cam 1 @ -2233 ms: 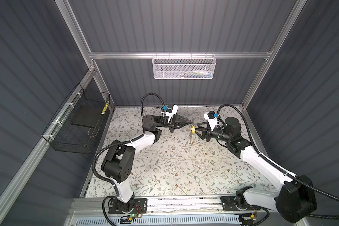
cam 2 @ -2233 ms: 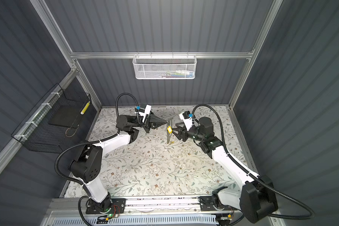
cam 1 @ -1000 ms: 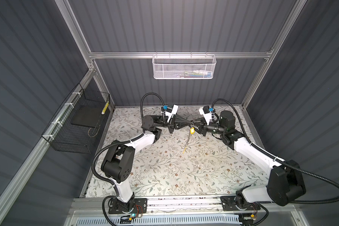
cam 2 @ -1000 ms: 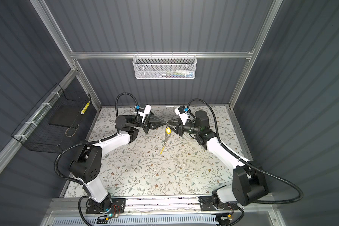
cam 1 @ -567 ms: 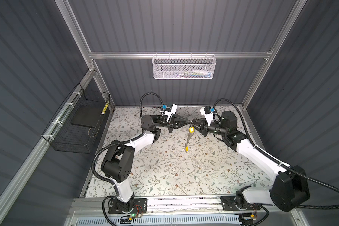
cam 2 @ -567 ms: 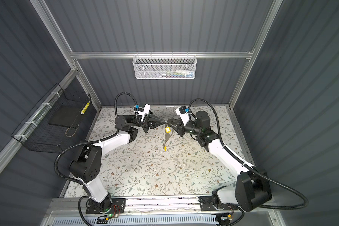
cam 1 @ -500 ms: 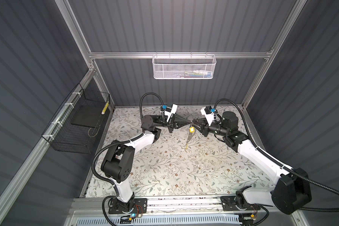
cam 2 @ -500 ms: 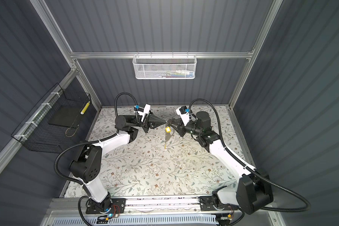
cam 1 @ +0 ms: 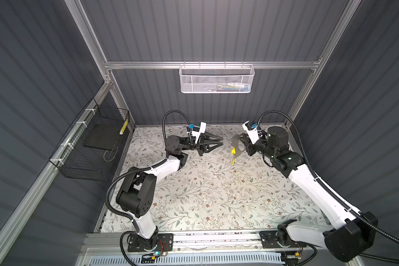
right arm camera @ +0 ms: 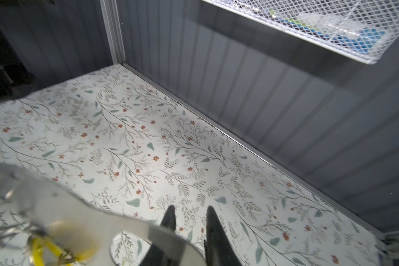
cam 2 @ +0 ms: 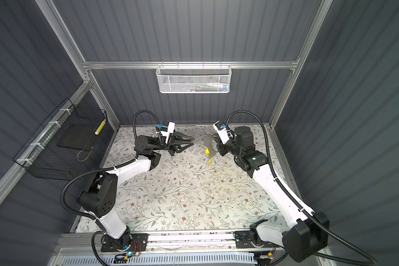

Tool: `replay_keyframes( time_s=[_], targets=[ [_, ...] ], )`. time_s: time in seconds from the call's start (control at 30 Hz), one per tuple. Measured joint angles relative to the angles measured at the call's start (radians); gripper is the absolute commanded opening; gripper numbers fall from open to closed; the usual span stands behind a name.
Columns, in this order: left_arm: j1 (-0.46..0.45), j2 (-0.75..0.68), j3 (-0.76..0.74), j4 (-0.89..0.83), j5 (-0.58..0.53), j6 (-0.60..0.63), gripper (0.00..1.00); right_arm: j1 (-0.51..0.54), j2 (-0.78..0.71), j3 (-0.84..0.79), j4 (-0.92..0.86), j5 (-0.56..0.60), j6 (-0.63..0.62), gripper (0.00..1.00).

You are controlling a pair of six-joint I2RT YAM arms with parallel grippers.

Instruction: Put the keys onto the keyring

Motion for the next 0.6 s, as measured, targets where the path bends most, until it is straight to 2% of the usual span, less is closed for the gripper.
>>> replay_keyframes(
  time_s=[0.2, 0.33, 0.47, 0.6],
  targets=[
    [-0.018, -0.153, -0.03, -0.433, -0.262, 0.306, 0.28, 0.084, 0.023, 0.062, -0.103, 0.171, -0.149, 0.12],
    [-0.095, -0.2, -0.014, -0.715, -0.407, 0.486, 0.29, 0.129, 0.087, 0.117, -0.159, 0.275, -0.224, 0.1],
    [-0.164, -0.203, 0.006, -0.928, -0.483, 0.597, 0.3, 0.159, 0.131, 0.128, -0.204, 0.348, -0.273, 0.1],
    [-0.177, -0.203, 0.01, -1.029, -0.506, 0.642, 0.3, 0.175, 0.137, 0.127, -0.234, 0.37, -0.292, 0.1]
  ],
)
